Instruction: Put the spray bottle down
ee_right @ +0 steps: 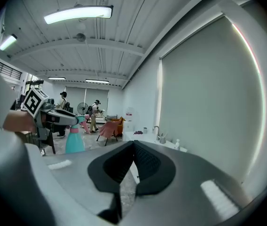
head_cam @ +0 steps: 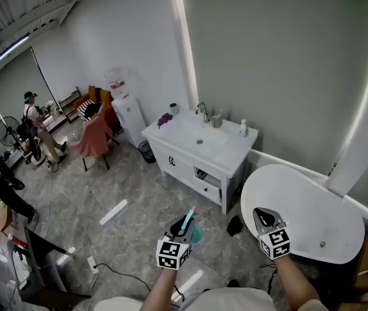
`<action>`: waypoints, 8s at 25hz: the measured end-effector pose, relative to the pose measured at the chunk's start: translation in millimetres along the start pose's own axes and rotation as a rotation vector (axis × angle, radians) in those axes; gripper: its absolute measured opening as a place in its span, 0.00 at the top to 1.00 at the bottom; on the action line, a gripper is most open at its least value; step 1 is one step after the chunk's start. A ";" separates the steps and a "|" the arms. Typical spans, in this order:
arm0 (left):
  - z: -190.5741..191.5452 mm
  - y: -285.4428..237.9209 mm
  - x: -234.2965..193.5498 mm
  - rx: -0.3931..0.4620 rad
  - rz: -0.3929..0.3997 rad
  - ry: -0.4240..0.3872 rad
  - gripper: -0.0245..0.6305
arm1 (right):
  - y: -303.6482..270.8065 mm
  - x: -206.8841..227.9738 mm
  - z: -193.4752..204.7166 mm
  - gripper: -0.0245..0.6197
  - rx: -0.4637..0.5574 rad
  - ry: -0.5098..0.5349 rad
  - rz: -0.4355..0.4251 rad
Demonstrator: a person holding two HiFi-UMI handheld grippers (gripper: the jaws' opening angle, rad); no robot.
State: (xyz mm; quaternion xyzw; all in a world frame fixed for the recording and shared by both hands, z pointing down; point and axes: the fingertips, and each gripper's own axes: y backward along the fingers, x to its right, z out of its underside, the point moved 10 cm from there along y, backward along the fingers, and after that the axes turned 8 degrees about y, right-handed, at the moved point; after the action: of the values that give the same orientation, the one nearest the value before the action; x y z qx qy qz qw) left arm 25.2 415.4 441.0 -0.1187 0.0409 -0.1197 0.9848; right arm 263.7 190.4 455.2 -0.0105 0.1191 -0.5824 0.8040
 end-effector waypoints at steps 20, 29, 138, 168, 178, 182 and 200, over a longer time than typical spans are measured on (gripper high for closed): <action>2.7 -37.3 46.6 -0.005 -0.037 0.037 0.83 | -2.5 53.6 31.6 0.95 -0.038 -0.044 -0.099; 0.8 -64.8 46.8 -0.004 -0.037 0.059 0.83 | -17.8 75.9 35.7 0.95 -0.050 -0.050 -0.104; -8.8 -682.8 -203.7 -0.178 0.453 -0.098 0.84 | -459.4 227.4 149.6 0.95 -0.399 -0.434 0.249; 77.7 -782.7 -196.3 -0.144 0.555 -0.094 0.84 | -495.3 208.2 204.0 0.95 -0.525 -0.547 0.332; 84.4 -773.0 -196.6 -0.143 0.555 -0.149 0.83 | -489.9 203.5 207.8 0.95 -0.553 -0.558 0.332; 77.7 -771.7 -195.0 -0.139 0.561 -0.173 0.81 | -489.2 205.6 207.8 0.95 -0.542 -0.555 0.343; 30.5 -730.2 -205.4 -0.096 0.516 -0.185 0.72 | -472.7 204.3 174.5 0.95 -0.488 -0.506 0.332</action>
State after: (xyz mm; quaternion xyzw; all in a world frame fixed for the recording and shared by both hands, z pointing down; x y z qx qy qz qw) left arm -335.4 -216.0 659.1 -0.1612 -0.0146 0.1486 0.9755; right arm -82.3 -174.6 661.7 -0.3255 0.0521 -0.3779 0.8652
